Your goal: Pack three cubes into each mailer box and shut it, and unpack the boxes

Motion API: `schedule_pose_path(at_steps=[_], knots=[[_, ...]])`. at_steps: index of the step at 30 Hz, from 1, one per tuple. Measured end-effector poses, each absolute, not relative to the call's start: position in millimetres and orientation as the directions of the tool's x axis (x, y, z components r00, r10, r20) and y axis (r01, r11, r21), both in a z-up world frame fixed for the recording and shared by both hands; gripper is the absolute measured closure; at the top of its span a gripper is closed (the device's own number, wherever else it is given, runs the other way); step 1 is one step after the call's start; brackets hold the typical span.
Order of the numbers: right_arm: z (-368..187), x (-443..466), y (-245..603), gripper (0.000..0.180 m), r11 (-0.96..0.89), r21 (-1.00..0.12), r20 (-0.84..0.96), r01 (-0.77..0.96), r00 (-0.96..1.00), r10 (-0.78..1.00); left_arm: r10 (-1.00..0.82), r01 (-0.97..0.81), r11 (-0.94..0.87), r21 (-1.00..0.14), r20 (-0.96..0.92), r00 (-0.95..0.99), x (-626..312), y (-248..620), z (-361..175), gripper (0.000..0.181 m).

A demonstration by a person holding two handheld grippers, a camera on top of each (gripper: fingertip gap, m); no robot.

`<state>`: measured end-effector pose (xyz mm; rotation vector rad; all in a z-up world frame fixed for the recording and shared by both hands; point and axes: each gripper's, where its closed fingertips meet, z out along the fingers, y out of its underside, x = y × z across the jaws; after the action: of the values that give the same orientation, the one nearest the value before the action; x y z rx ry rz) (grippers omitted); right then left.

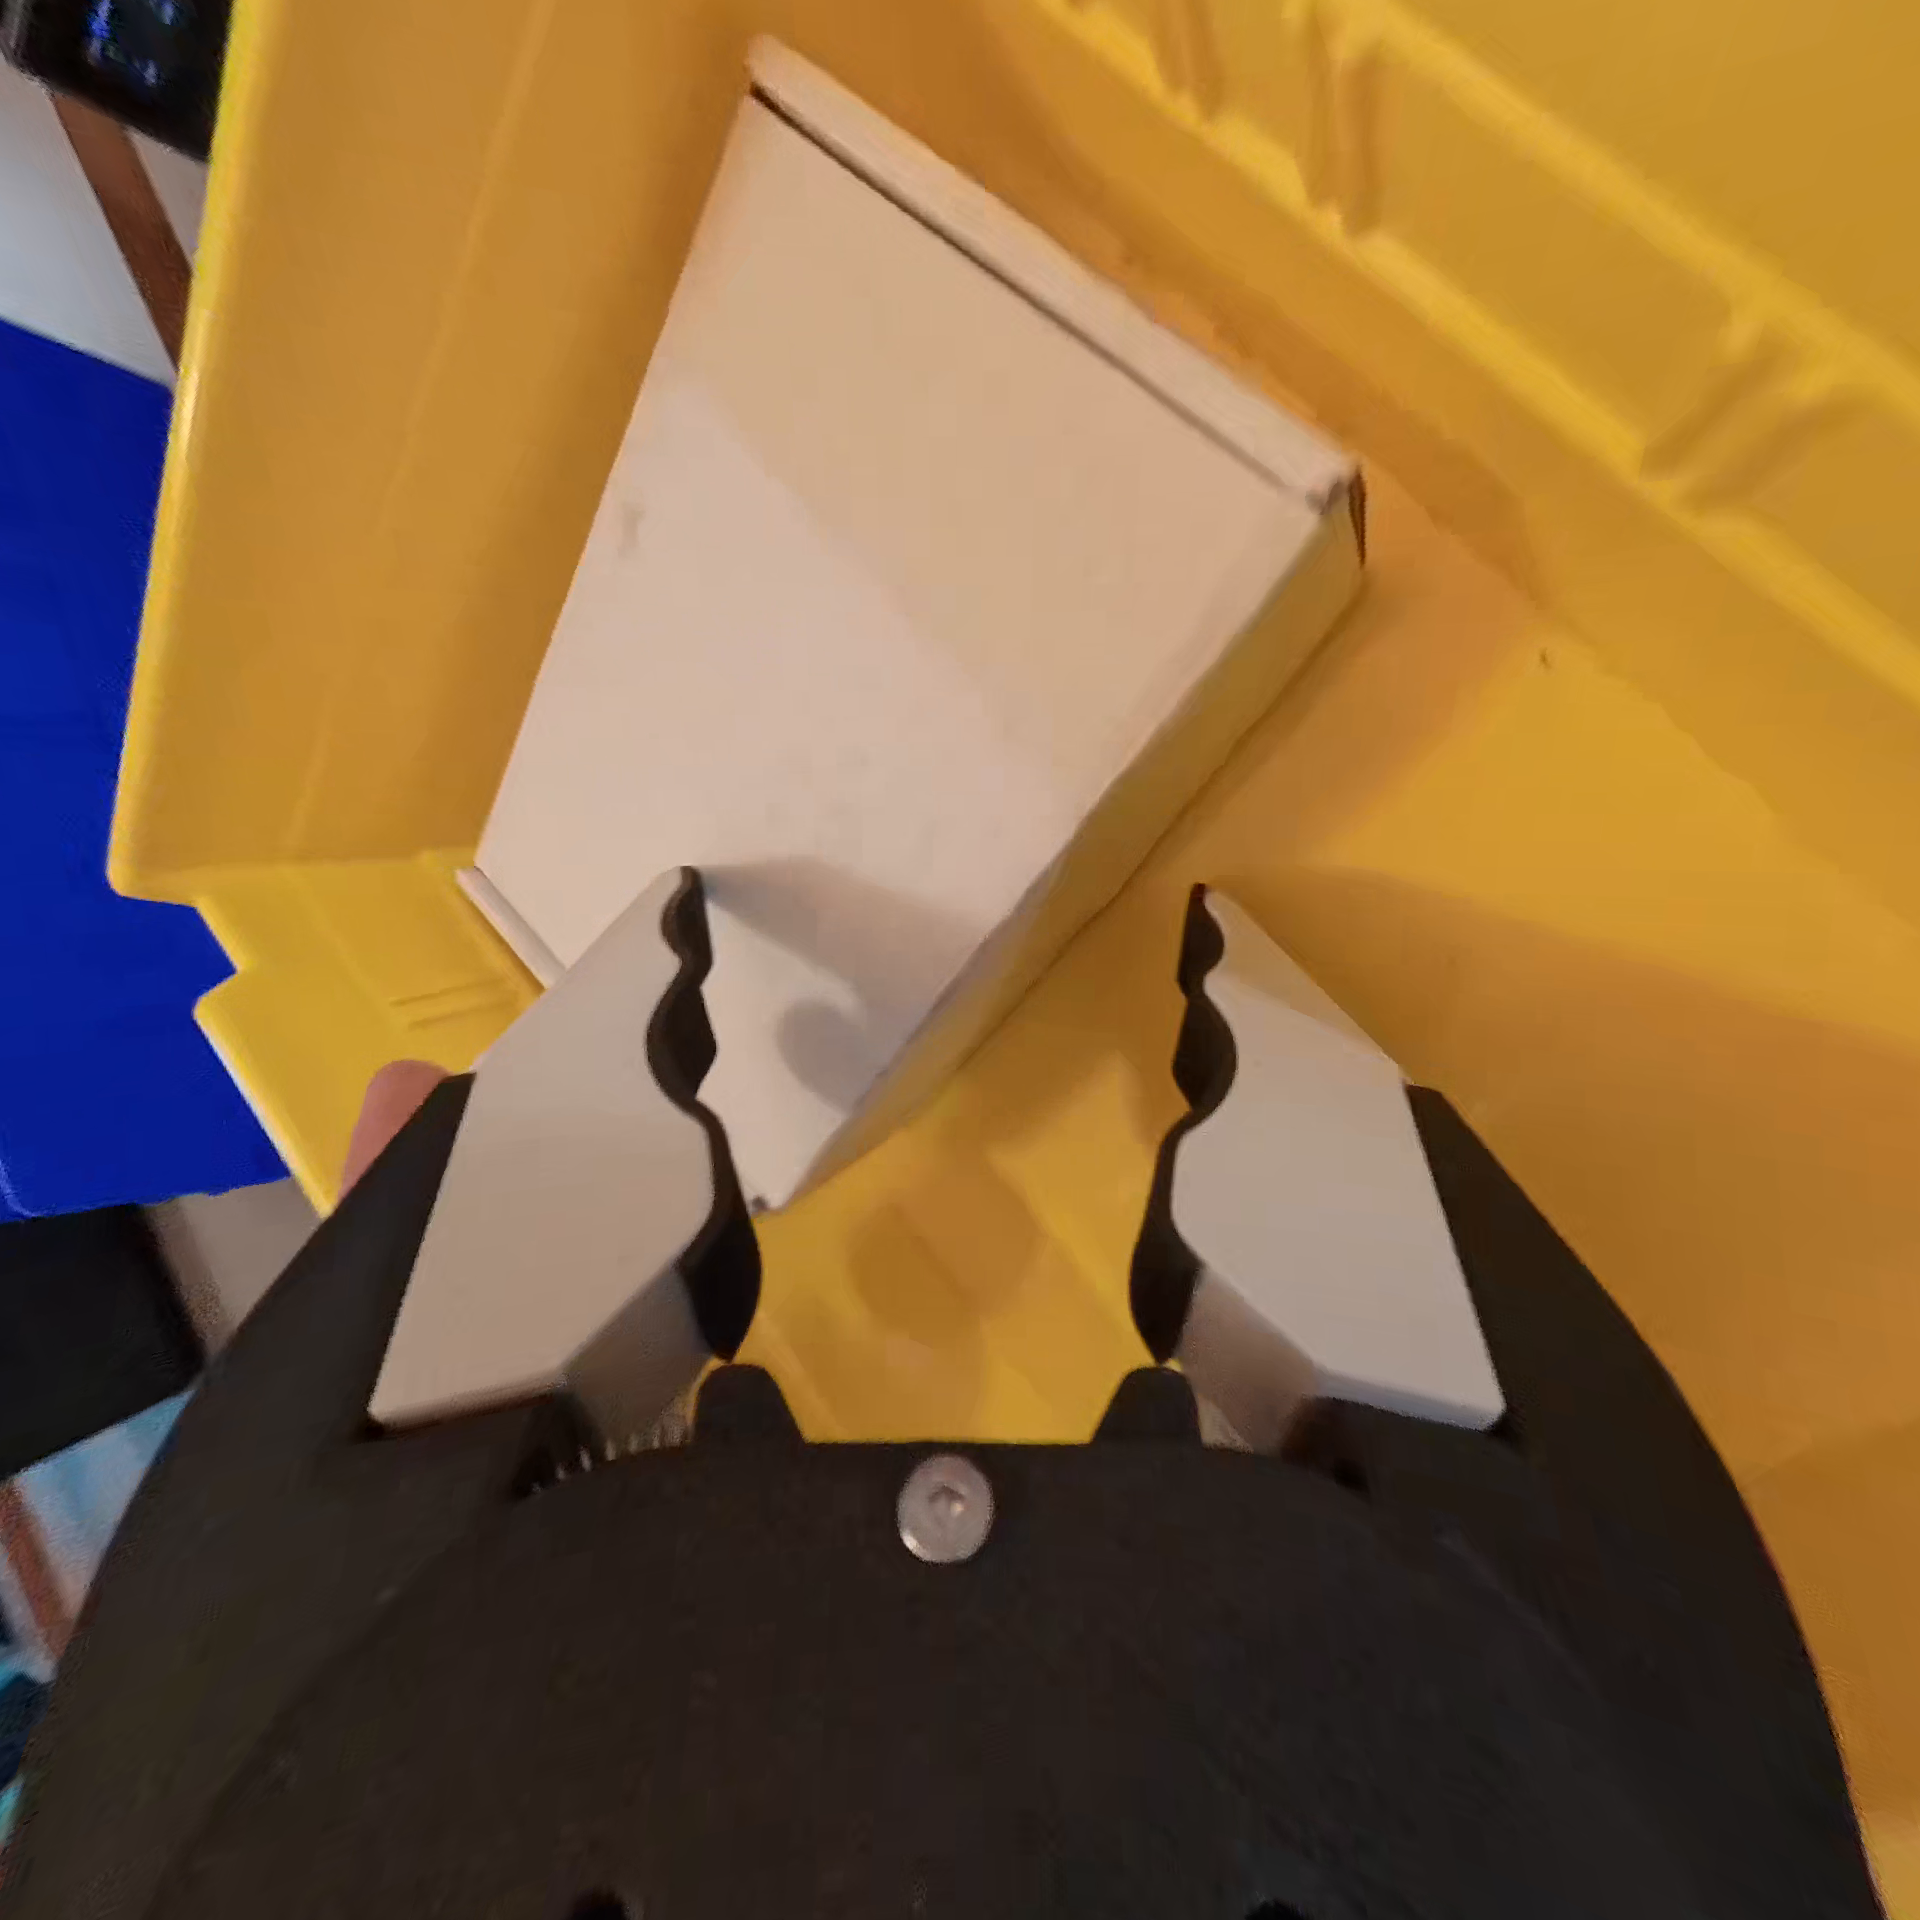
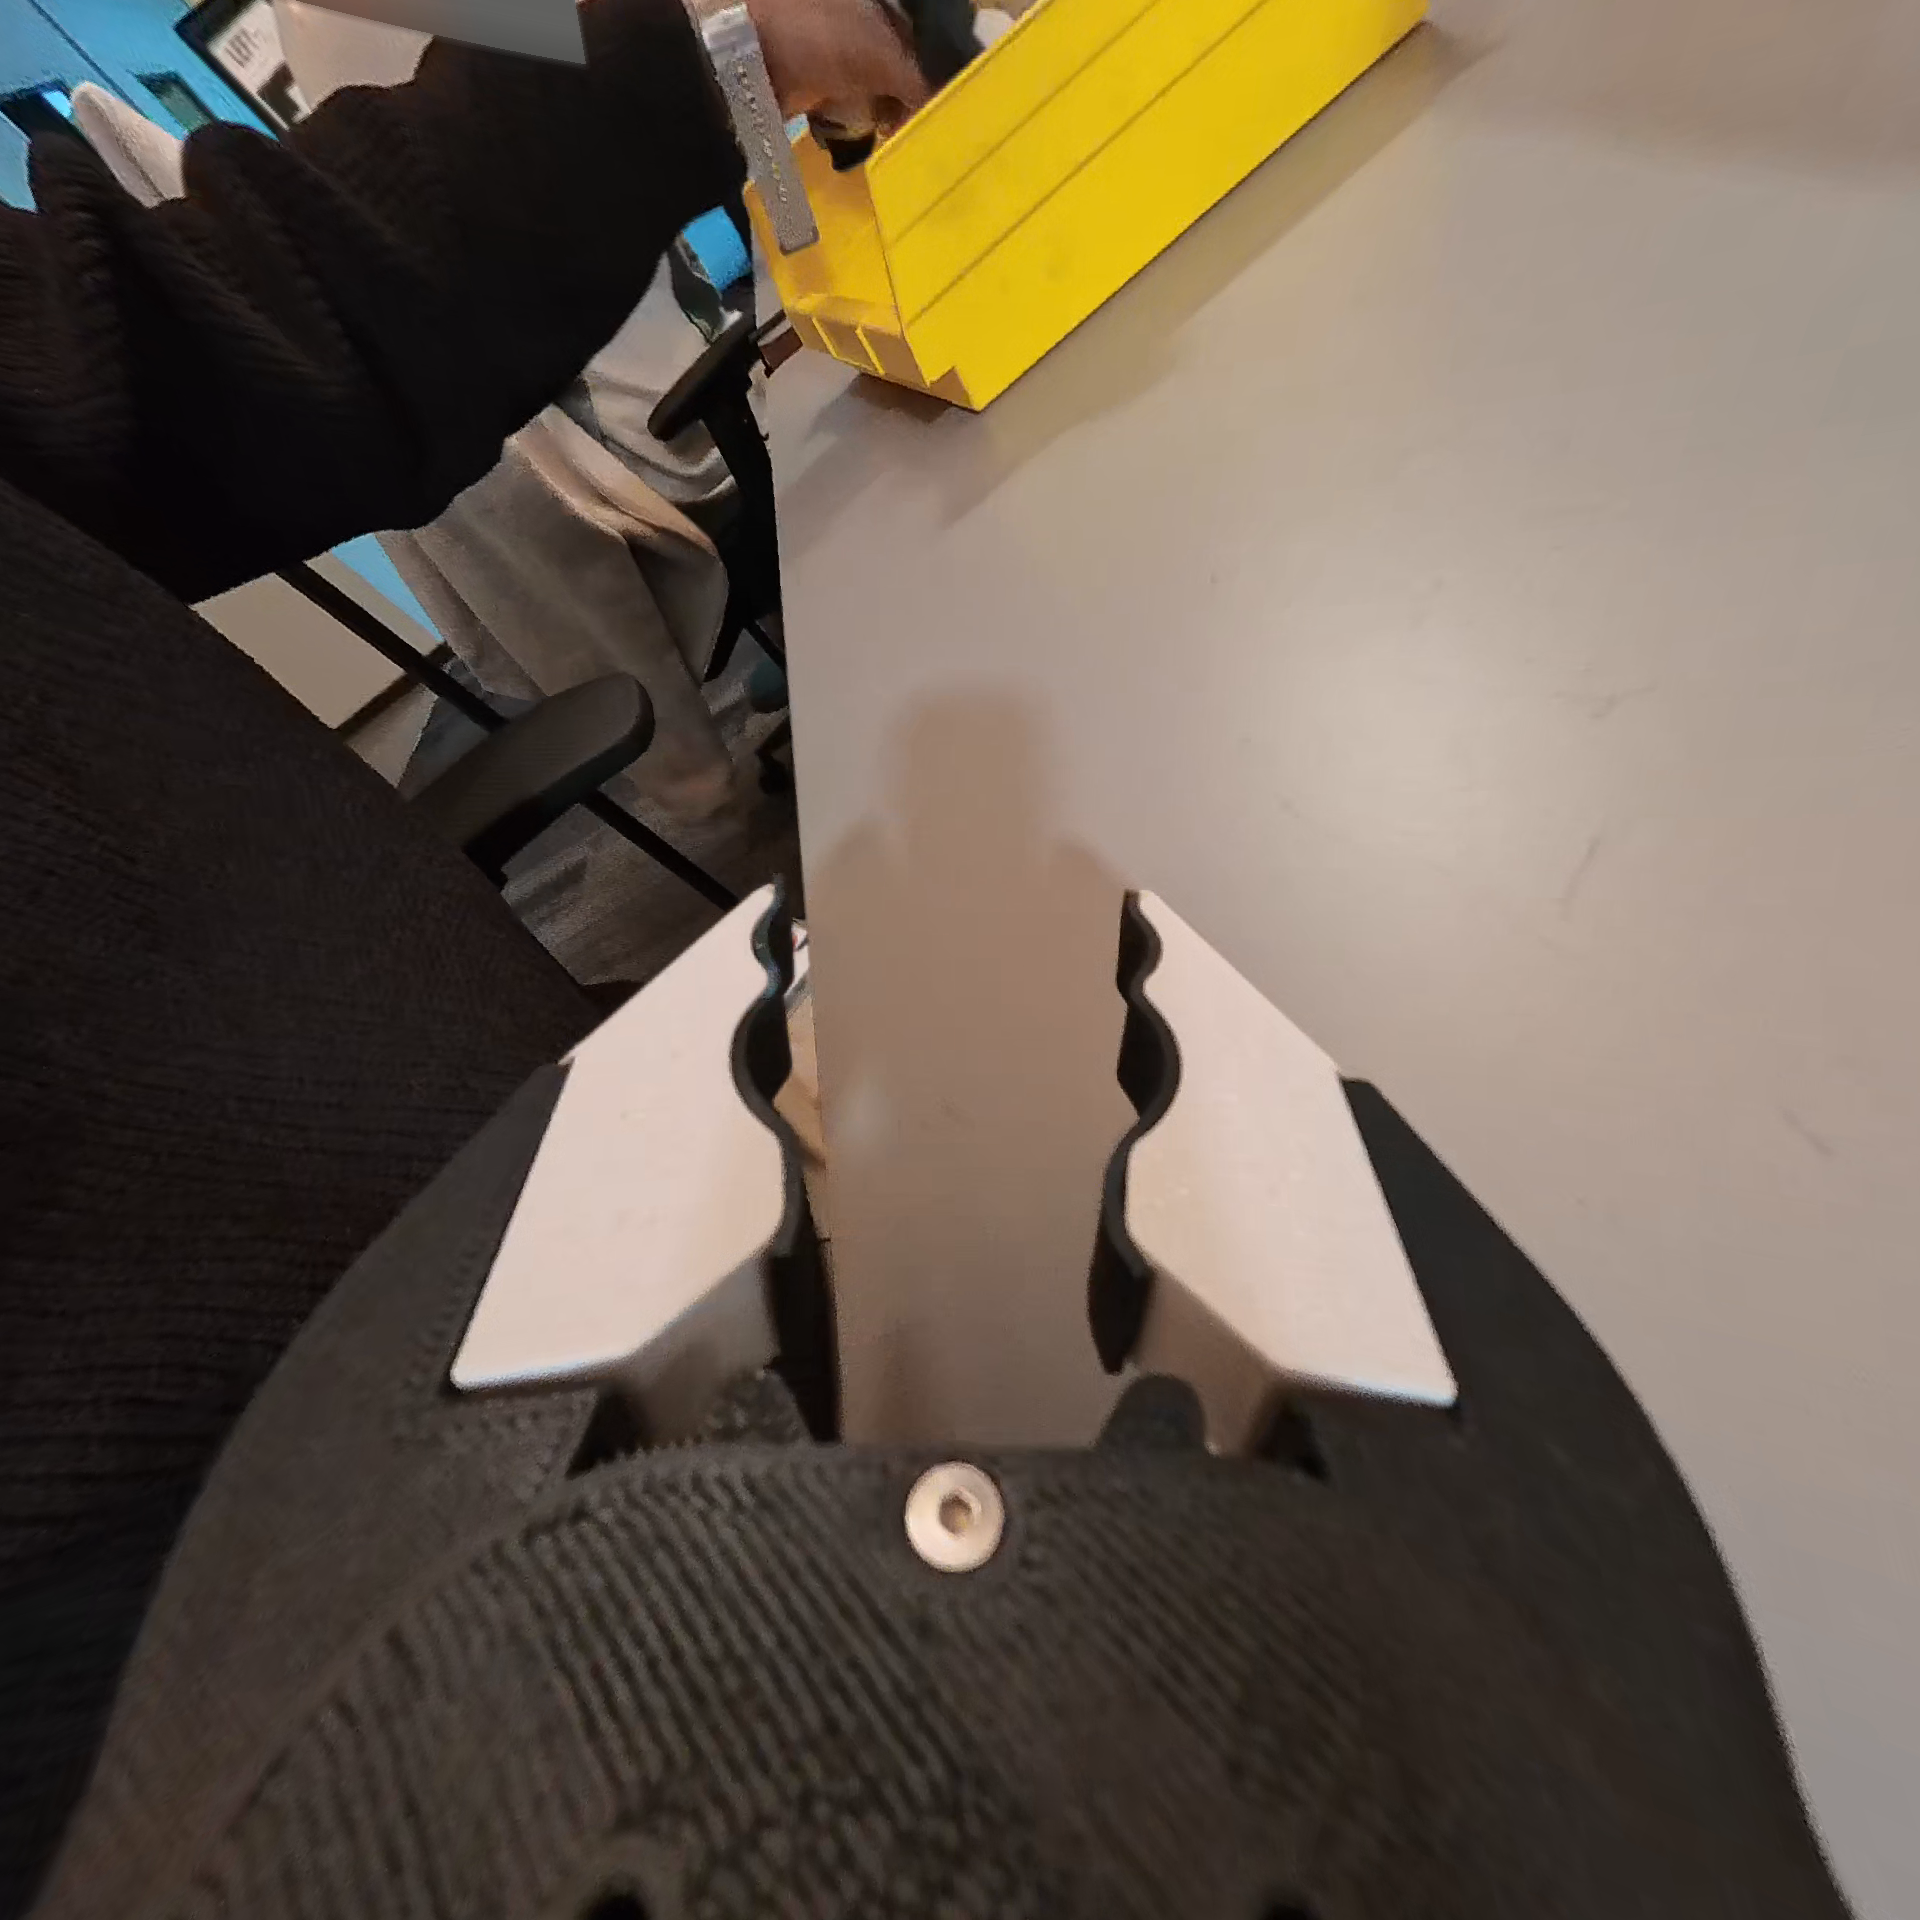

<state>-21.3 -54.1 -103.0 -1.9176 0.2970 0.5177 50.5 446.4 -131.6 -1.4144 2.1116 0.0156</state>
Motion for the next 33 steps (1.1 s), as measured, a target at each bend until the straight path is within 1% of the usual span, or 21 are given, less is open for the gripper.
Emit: schedule_pose_path(at_steps=[2,4,5,6,7,9,10,12,13,15,18,22,24,27,29,33], knots=[[-105.4,-19.7,-54.7,0.117,-0.395,-0.805,-0.492,-0.442,0.87,0.031,-0.848,-0.842,0.452,-0.294,-0.435,-0.303,41.8,438.3,-126.4,0.102],[-106.2,-18.4,-55.0,0.117,-0.394,-0.802,-0.501,-0.449,0.865,0.034,-0.885,-0.847,0.427,-0.317,-0.34,-0.319,36.1,425.8,-117.6,0.114],[-106.2,-17.7,-55.0,0.117,-0.392,-0.801,-0.504,-0.452,0.863,0.035,-0.891,-0.843,0.421,-0.334,-0.324,-0.317,37.0,423.0,-111.8,0.108],[-106.0,-17.1,-55.1,0.118,-0.39,-0.801,-0.505,-0.453,0.862,0.036,-0.881,-0.834,0.432,-0.342,-0.358,-0.309,40.5,426.2,-105.0,0.091],[-105.9,-16.5,-55.2,0.118,-0.389,-0.801,-0.506,-0.454,0.862,0.036,-0.857,-0.824,0.46,-0.33,-0.408,-0.315,43.7,431.5,-99.5,0.083],[-105.4,-15.5,-55.4,0.118,-0.386,-0.802,-0.508,-0.457,0.861,0.037,-0.81,-0.811,0.508,-0.292,-0.481,-0.334,51.7,440.5,-94.0,0.083],[-105.3,-15.3,-55.5,0.118,-0.384,-0.802,-0.509,-0.458,0.86,0.036,-0.809,-0.81,0.517,-0.276,-0.465,-0.358,55.0,439.7,-96.2,0.083],[-105.3,-14.7,-55.6,0.118,-0.382,-0.801,-0.512,-0.462,0.858,0.035,-0.817,-0.807,0.531,-0.258,-0.408,-0.407,64.1,437.1,-102.5,0.071],[-105.3,-14.4,-55.6,0.119,-0.381,-0.8,-0.512,-0.463,0.858,0.033,-0.818,-0.803,0.541,-0.25,-0.378,-0.433,69.0,436.3,-105.6,0.068],[-105.4,-13.5,-55.8,0.119,-0.378,-0.799,-0.515,-0.468,0.857,0.029,-0.817,-0.797,0.557,-0.233,-0.326,-0.476,78.7,436.4,-111.6,0.068],[-104.7,-11.4,-56.5,0.119,-0.367,-0.797,-0.523,-0.48,0.852,0.02,-0.812,-0.801,0.574,-0.174,-0.245,-0.529,83.4,437.6,-122.7,0.055],[-104.0,-7.1,-57.2,0.121,-0.352,-0.778,-0.56,-0.52,0.828,0.016,-0.813,-0.817,0.573,-0.062,-0.174,-0.556,74.7,443.0,-140.7,0.05],[-103.8,-4.7,-57.6,0.121,-0.345,-0.762,-0.589,-0.548,0.808,0.02,-0.801,-0.81,0.586,-0.029,-0.177,-0.572,72.8,446.1,-148.7,0.042],[-102.4,-2.3,-58.2,0.122,-0.333,-0.744,-0.623,-0.579,0.782,0.03,-0.799,-0.804,0.592,-0.051,-0.167,-0.577,74.3,446.0,-148.0,0.044],[-101.5,-1.8,-58.7,0.122,-0.328,-0.739,-0.633,-0.589,0.773,0.037,-0.798,-0.805,0.592,-0.038,-0.169,-0.578,70.4,448.7,-144.8,0.046],[-99.8,-4.0,-59.1,0.121,-0.328,-0.743,-0.631,-0.583,0.774,0.055,-0.819,-0.822,0.56,-0.099,-0.214,-0.533,66.8,456.7,-114.5,0.047]])
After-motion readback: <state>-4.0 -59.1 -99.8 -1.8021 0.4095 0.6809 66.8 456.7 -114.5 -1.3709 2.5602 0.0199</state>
